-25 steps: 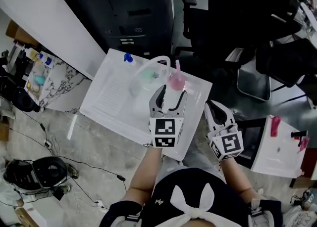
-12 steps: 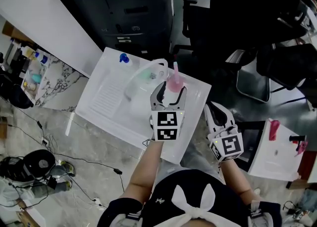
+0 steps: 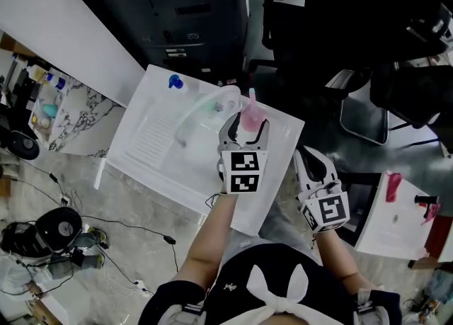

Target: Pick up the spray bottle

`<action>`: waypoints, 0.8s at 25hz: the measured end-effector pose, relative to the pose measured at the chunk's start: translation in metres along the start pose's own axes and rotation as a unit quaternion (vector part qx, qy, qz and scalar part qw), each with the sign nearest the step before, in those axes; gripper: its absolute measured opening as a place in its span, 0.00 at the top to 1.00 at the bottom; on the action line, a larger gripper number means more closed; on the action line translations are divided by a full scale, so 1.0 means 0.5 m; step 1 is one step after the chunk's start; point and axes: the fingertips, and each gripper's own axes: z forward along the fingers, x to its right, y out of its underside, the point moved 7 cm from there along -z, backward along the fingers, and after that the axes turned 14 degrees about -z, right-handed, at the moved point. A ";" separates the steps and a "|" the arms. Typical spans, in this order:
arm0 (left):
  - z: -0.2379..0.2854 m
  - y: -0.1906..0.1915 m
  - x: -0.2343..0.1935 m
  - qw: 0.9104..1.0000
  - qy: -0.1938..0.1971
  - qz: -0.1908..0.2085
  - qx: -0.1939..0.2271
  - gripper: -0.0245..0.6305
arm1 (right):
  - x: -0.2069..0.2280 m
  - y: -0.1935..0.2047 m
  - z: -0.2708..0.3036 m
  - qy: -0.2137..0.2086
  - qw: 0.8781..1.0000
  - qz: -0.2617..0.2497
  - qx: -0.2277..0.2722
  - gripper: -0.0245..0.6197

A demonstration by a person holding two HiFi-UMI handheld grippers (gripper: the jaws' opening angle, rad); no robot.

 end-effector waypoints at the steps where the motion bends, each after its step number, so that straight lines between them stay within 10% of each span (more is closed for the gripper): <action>1: 0.006 0.002 -0.001 1.000 -0.001 0.000 -0.003 0.54 | 0.001 0.003 0.001 0.001 1.000 0.003 -0.002 0.92; 20: 0.097 0.037 -0.022 0.999 -0.013 0.009 -0.047 0.54 | 0.013 0.024 0.027 0.007 1.000 0.010 -0.018 0.92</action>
